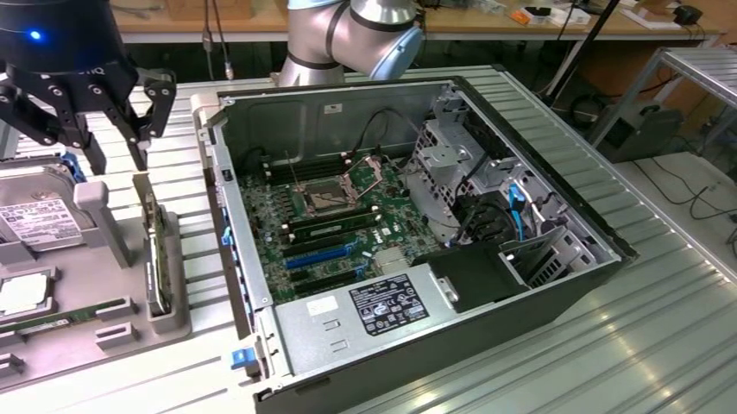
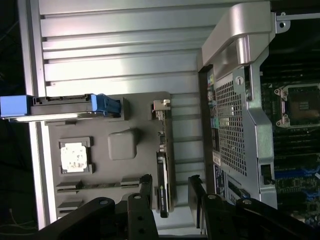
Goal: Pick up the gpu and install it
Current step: 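Pick up the gpu and move the gpu toward the slot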
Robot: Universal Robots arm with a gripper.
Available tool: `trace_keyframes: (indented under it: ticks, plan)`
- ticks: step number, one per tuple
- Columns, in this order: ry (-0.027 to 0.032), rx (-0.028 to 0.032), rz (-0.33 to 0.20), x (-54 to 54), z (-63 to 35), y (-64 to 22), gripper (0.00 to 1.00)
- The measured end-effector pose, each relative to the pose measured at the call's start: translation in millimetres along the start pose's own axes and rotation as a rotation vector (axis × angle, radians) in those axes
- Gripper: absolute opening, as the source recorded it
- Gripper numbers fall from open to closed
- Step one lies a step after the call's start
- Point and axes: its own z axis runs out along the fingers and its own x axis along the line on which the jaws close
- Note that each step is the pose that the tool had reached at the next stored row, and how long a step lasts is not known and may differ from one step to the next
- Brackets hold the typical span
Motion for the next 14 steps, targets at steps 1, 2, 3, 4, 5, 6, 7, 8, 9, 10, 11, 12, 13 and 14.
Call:
trace_keyframes:
  ticks: [1,2,3,4,5,6,7,8,9,10,11,12,13,14]
  plan:
    - [0.0,0.0,0.0,0.0,1.2,-0.1,0.42]
    - [0.0,0.0,0.0,0.1,1.9,-0.1,0.42]
    - [0.0,0.0,0.0,0.1,2.5,-0.2,0.42]
    - [0.0001,0.0001,0.0,0.1,3.3,-0.3,0.42]
    - [0.0,0.0,0.0,0.1,3.9,-0.3,0.42]
    - [0.0,0.0,0.0,0.1,5.6,-0.4,0.42]
    - [0.0,0.0,0.0,0.2,6.5,-0.4,0.42]
    - [0.0001,0.0001,0.0,0.2,7.5,-0.5,0.42]
    - [0.0,0.0,0.0,0.2,8.6,-0.5,0.42]
    - [0.0,0.0,0.0,0.2,9.2,-0.6,0.42]
    - [0.0001,0.0001,0.0,0.3,9.9,-0.6,0.42]
    - [0.0,0.0001,0.0,0.3,10.4,-0.6,0.42]
    - [0.0,0.0,0.0,0.3,11.2,-0.7,0.42]
    - [0.0,0.0001,0.0,0.3,12.1,-0.7,0.42]
